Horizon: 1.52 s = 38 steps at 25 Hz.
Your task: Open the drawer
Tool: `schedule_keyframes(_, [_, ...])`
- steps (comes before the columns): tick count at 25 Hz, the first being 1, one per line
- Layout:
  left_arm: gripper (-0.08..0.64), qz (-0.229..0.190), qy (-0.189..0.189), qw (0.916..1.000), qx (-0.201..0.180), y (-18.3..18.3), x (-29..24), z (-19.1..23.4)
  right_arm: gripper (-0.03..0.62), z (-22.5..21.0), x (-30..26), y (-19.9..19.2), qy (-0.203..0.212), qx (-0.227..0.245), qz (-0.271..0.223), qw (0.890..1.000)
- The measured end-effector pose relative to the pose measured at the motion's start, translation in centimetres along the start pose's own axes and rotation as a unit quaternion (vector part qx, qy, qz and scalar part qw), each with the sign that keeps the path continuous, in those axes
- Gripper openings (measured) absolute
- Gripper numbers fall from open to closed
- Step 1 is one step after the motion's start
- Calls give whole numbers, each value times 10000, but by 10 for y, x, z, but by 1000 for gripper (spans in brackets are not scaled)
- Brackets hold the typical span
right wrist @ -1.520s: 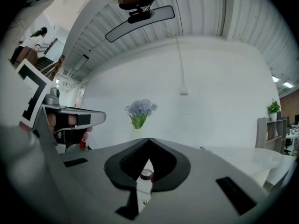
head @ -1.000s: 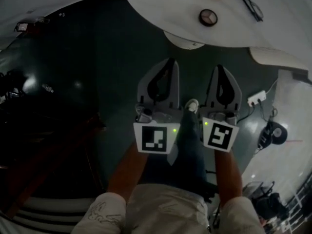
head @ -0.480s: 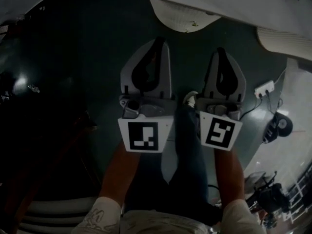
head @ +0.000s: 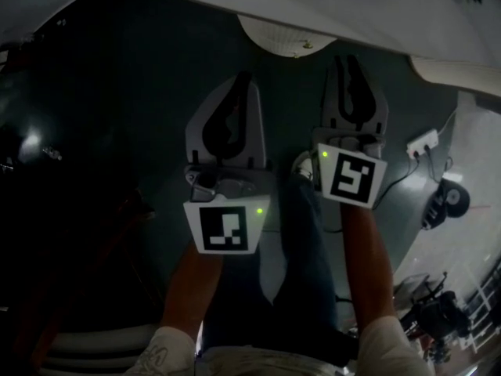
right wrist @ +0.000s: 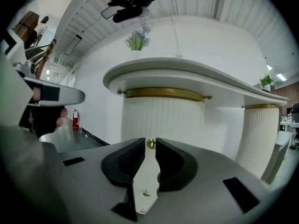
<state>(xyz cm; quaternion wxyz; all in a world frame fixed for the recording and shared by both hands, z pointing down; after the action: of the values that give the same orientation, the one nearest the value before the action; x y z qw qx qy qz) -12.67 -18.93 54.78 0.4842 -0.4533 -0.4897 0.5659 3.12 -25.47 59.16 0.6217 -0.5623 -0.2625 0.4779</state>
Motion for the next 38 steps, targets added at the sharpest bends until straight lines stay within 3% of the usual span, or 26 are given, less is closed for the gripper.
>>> schedule_keyframes(8, [2,6,-60,10000,13,-1,2,-1,133,-5,-44,-15,-164,-311,278,9990])
schedule_keyframes(13, [2,16,-59,10000,61,-2,4,-2,132,-2,-64,-13,-224,-329,295,9988])
schedule_keyframes(21, [2,100,-69,9999,93,-6,7,2,112,3,-67,-10,-678,-228,306,9970])
schedule_keyframes(30, [2,156,-10,9998,104,-9,8,4,106,3,-66,-11,-700,-181,428,9965])
schedule_keyframes(38, [2,172,-11,9998,80,-9,10,5,106,15,-27,-17,-786,-112,338,9963])
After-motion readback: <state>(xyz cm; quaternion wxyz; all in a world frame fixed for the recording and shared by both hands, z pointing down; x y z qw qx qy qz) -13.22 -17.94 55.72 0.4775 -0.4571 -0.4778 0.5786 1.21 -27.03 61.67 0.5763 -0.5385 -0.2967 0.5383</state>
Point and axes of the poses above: the fingertips, and each gripper's own axes: x backward along the fingers, z to its left, y out of its top, the point moved 8 cm from there along x, backward along the fingers, and after that the axes turned 6 degrees about x, right-handed, at the moved point
